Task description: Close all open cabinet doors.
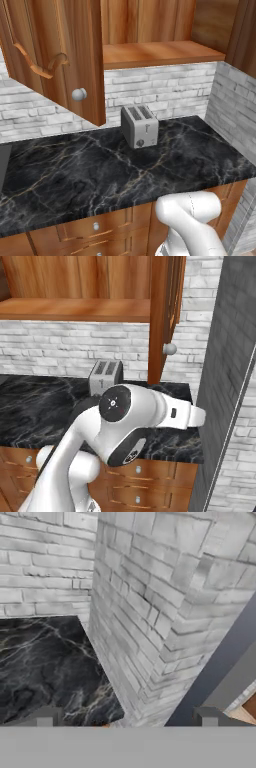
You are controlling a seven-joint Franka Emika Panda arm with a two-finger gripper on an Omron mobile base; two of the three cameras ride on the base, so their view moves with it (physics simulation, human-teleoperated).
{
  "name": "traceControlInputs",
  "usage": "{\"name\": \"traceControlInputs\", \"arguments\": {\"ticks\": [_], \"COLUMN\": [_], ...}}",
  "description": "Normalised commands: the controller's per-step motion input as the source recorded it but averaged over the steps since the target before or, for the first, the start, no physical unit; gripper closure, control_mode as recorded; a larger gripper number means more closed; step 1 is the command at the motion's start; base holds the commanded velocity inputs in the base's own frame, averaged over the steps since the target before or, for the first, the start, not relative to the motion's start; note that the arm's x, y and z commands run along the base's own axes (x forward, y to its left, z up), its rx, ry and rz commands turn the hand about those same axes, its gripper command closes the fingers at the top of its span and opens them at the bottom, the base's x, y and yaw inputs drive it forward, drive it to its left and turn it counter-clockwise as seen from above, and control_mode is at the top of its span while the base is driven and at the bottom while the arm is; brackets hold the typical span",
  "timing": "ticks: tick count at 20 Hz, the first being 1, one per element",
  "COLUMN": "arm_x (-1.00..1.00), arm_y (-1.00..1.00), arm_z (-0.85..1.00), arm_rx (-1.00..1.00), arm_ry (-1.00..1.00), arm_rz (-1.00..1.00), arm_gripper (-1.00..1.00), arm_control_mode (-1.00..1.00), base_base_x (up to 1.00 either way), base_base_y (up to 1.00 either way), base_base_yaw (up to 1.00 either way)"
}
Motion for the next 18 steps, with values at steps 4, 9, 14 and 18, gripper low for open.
{"name": "traceControlInputs", "arguments": {"ticks": [4,9,14,18], "arm_x": [0.00,0.05,0.14,0.14], "arm_y": [-0.24,-0.13,-0.23,-0.20], "arm_z": [0.07,0.27,0.38,0.29], "arm_rx": [0.03,0.03,0.01,0.00], "arm_ry": [-0.27,-0.30,-0.26,-0.26], "arm_rz": [0.24,0.26,0.32,0.37], "arm_gripper": [-1.00,-1.00,-1.00,-1.00], "arm_control_mode": [-1.00,-1.00,-1.00,-1.00], "base_base_x": [0.00,0.00,0.00,0.00], "base_base_y": [0.00,0.00,0.00,0.00], "base_base_yaw": [0.00,0.00,0.00,0.00]}}
